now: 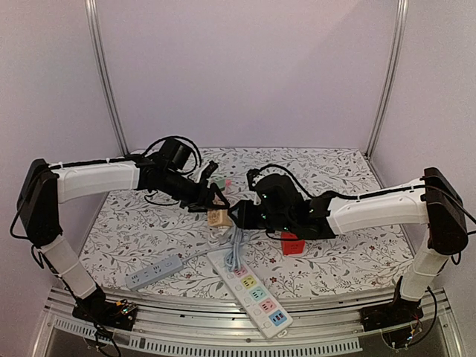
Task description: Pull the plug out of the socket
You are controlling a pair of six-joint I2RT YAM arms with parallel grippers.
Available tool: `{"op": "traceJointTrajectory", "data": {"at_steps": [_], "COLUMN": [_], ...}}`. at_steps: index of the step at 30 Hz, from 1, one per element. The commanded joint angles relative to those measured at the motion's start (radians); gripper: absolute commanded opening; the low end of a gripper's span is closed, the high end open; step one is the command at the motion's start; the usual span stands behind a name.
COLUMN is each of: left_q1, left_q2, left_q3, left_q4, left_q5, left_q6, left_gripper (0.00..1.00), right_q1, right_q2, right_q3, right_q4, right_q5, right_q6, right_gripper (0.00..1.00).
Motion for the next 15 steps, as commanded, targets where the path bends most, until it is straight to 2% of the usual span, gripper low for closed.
{"op": "traceJointTrajectory", "data": {"at_steps": [1,8,15], "left_q1": [0.005,0.006,0.003], "left_q2": [0.033,0.031,0.023], "left_q3": [0.003,0.001,0.0], "left_q4": [-0.015,-0.017,-0.016], "left_q5": [-0.004,-0.013,-0.022], "left_q6": [0.001,0.013,0.021], "left_gripper": [0.58,0.46,0.41], "right_q1": [0.03,0.025,-0.05], "right_q2": [-0.022,-0.024,-0.025], "right_q3": [0.06,0.049,-0.04], "right_q4": [0.104,0.105,0.237], "right_q5": [-0.021,-0.011,-0.139], "right_q6": [-0.027,-0.008,0.121], "right_gripper": [0.0,0.0,0.0]}}
